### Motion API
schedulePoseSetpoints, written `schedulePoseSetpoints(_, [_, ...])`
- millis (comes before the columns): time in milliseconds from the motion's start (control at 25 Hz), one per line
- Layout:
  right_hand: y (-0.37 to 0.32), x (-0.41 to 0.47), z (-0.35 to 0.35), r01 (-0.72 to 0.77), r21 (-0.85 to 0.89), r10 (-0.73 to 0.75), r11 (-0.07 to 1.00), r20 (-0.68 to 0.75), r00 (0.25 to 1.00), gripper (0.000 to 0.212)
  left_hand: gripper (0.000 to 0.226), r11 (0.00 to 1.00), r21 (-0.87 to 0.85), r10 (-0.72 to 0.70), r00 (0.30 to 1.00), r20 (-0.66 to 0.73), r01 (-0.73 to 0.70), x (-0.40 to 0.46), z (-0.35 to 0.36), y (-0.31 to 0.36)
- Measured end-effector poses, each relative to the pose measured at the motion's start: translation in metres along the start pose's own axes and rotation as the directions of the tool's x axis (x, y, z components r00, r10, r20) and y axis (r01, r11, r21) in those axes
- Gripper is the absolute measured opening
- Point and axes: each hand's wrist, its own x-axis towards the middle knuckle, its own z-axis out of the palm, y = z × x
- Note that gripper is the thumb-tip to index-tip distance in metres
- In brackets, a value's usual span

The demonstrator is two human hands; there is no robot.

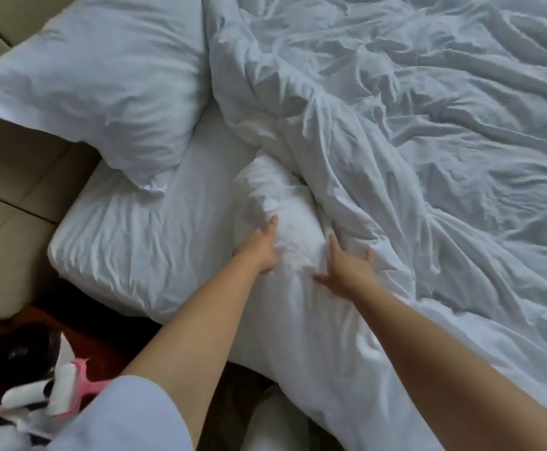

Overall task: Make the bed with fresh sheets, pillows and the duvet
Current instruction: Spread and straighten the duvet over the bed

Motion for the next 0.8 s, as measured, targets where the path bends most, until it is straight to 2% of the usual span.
schedulePoseSetpoints(80, [-0.014, 0.01, 0.002, -0.049, -0.027, 0.049, 0.998, 0.005, 0.999, 0.078, 0.087, 0.998, -0.048, 0.039, 0.999, 0.018, -0.038, 0.015, -0.008, -0.004])
schedulePoseSetpoints(160, [-0.023, 0.01, 0.01, -0.031, -0.146, 0.029, 0.989, -0.017, 0.999, 0.045, 0.085, 0.998, -0.016, 0.056, 0.998, -0.007, -0.057, 0.032, -0.003, -0.012])
schedulePoseSetpoints(280, [-0.031, 0.006, 0.008, 0.093, -0.229, -0.071, 0.969, 0.102, 0.992, 0.011, 0.068, 0.925, 0.378, 0.12, 0.978, -0.169, -0.048, 0.048, -0.005, -0.02])
schedulePoseSetpoints(360, [-0.031, 0.007, 0.002, 0.148, -0.292, -0.107, 0.945, 0.15, 0.983, 0.014, 0.051, 0.859, 0.507, 0.201, 0.96, -0.194, -0.077, 0.052, -0.01, -0.024])
schedulePoseSetpoints(440, [-0.029, 0.0, -0.003, 0.176, -0.359, -0.125, 0.917, 0.161, 0.979, 0.023, 0.036, 0.81, 0.559, 0.282, 0.954, -0.105, -0.178, 0.048, -0.012, -0.025])
schedulePoseSetpoints(560, [-0.026, -0.026, 0.001, 0.216, -0.355, -0.16, 0.909, 0.18, 0.97, 0.025, 0.018, 0.881, 0.385, 0.317, 0.947, -0.05, -0.274, 0.023, -0.01, -0.027])
schedulePoseSetpoints(640, [-0.021, -0.048, 0.004, 0.208, -0.316, -0.142, 0.926, 0.221, 0.965, 0.027, 0.014, 0.941, 0.207, 0.281, 0.959, -0.042, -0.267, -0.004, 0.0, -0.028])
schedulePoseSetpoints(760, [-0.008, -0.082, -0.004, 0.239, -0.346, -0.17, 0.907, 0.217, 0.961, 0.031, 0.018, 0.979, 0.049, 0.193, 0.979, 0.071, -0.196, -0.057, 0.02, -0.026])
schedulePoseSetpoints(800, [-0.004, -0.093, -0.006, 0.254, -0.325, -0.192, 0.911, 0.21, 0.959, 0.035, 0.016, 0.984, -0.015, 0.175, 0.982, 0.066, -0.175, -0.074, 0.022, -0.026])
